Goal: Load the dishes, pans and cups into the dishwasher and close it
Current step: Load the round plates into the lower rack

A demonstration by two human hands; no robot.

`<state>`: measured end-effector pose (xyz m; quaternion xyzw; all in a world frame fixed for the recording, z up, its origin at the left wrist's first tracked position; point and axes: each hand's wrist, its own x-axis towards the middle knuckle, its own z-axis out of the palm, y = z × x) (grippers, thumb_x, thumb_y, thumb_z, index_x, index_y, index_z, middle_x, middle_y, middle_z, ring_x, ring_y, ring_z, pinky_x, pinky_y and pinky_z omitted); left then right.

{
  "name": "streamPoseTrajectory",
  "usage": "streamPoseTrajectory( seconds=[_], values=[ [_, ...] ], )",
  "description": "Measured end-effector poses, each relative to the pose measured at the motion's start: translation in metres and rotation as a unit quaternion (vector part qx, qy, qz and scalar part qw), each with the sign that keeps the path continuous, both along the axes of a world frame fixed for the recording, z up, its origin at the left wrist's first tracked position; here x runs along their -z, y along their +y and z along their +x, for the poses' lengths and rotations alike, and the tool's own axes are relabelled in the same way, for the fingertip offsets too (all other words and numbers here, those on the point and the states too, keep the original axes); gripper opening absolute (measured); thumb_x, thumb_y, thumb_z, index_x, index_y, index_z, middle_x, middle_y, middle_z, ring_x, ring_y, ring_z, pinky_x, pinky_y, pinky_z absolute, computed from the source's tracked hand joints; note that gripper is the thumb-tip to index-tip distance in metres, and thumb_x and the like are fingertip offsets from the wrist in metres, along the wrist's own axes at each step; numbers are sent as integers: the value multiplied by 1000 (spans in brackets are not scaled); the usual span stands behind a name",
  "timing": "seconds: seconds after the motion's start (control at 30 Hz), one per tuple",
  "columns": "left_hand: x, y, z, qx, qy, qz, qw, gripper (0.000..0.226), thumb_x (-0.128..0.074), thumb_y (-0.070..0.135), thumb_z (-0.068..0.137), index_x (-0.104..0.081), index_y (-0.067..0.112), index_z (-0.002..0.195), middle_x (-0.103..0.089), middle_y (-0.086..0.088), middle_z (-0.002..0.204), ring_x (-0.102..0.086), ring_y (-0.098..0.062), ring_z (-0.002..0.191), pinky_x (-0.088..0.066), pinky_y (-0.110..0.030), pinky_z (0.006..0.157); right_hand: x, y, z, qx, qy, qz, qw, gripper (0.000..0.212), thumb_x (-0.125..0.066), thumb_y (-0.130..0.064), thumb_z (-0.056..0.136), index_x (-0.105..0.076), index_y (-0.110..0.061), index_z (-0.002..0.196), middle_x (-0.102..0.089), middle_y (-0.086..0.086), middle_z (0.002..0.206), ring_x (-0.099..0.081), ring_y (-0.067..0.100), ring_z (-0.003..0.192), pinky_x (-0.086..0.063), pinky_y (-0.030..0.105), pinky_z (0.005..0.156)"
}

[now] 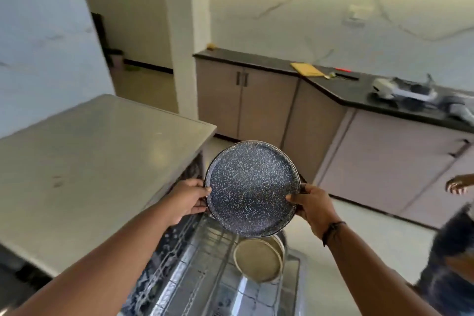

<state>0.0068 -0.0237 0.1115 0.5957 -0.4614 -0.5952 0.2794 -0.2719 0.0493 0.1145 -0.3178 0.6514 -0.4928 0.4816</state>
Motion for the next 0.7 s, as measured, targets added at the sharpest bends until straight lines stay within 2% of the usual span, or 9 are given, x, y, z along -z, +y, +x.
streamPoseTrajectory(
  seconds=[0.07,0.17,0.33,0.47,0.57,0.63,0.7],
  values=[
    [15,-18,-24,41,-9,10,999,21,-64,10,90,-58,5,108,-64,-11,97,-62,-21,76,-58,-37,79,14,0,-19,39,29,18,999,21,-60,17,78,-66,-1,89,-68,15,90,-63,25,79,-56,38,76],
    [37,-41,-49,100,-36,5,994,11,-67,12,88,-61,8,96,-67,-11,94,-64,-21,77,-56,-44,86,28,-5,-39,66,135,49,987,22,-70,9,71,-70,-12,78,-71,10,81,-63,26,77,-54,47,83],
    [82,-70,-73,147,-19,30,989,14,-70,10,86,-63,4,95,-67,-12,86,-62,-18,74,-57,-30,72,58,-17,-51,103,281,90,950,14,-73,-6,74,-68,-19,74,-69,4,75,-61,24,76,-48,35,69],
    [125,-79,-78,136,-10,53,989,9,-69,4,85,-61,0,88,-61,-9,70,-57,-19,64,-51,-36,68,101,-16,-51,86,324,146,931,5,-69,-13,78,-67,-16,75,-67,2,72,-59,24,73,-40,30,60],
    [160,-82,-83,144,-36,64,987,10,-69,3,84,-60,2,80,-57,-7,64,-51,-17,57,-43,-30,59,136,-13,-53,64,358,186,913,9,-64,-12,81,-64,-14,71,-63,0,67,-56,24,69,-36,27,54],
    [182,-81,-87,146,-74,47,985,13,-70,5,83,-60,8,76,-58,-4,62,-50,-15,54,-39,-23,49,161,-9,-55,52,368,207,905,16,-62,-13,83,-60,-18,68,-60,-3,65,-55,24,69,-35,25,52],
    [210,-77,-91,167,-124,22,978,12,-72,10,82,-63,13,76,-59,1,63,-52,-15,58,-36,-21,50,195,-2,-57,35,370,230,900,24,-61,-16,86,-53,-22,64,-56,-1,64,-53,25,68,-33,28,52]
  ],
)
